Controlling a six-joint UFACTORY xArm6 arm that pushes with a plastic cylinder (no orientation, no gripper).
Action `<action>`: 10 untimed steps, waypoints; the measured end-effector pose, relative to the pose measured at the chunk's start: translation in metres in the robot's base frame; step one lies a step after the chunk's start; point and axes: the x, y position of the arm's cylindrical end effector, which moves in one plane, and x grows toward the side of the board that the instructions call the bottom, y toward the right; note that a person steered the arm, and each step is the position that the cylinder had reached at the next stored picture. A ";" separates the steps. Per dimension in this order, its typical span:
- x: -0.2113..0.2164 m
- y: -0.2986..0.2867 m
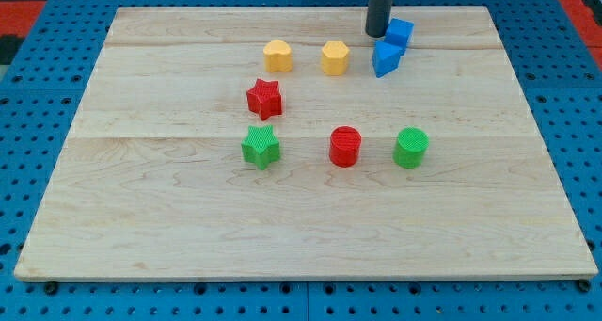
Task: Place the blue cube in between the blue triangle and green circle vertically
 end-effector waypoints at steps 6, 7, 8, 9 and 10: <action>0.033 0.072; 0.044 0.058; 0.058 0.057; 0.086 0.057; 0.097 0.056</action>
